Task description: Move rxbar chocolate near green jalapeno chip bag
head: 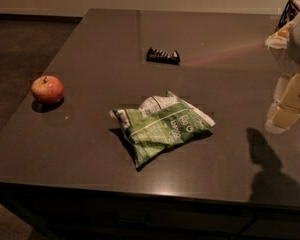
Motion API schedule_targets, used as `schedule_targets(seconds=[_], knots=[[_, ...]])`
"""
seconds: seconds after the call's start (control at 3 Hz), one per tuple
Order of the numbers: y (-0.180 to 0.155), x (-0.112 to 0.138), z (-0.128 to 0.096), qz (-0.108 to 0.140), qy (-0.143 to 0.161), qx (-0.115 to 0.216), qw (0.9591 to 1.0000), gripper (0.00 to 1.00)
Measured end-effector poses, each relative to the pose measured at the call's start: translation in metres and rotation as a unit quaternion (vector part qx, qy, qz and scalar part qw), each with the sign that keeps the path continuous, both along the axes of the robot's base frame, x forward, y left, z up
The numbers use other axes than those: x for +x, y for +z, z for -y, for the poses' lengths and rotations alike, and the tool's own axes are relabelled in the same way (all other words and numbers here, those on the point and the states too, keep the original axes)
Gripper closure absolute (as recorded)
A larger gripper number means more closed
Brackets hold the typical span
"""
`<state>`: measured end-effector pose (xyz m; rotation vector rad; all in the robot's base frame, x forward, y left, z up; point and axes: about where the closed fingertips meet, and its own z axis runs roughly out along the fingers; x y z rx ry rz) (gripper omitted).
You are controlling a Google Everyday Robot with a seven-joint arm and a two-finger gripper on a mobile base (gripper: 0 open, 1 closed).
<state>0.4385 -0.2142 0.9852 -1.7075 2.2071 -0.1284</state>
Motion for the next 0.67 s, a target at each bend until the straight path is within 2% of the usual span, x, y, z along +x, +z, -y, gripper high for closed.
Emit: schedule_targets(seconds=[0.33,0.67], knots=[[0.000,0.000,0.000,0.000,0.000,0.000,1.0000,0.00],[0.002,0.029,-0.009,0.013,-0.002,0.021,0.9997,0.00]])
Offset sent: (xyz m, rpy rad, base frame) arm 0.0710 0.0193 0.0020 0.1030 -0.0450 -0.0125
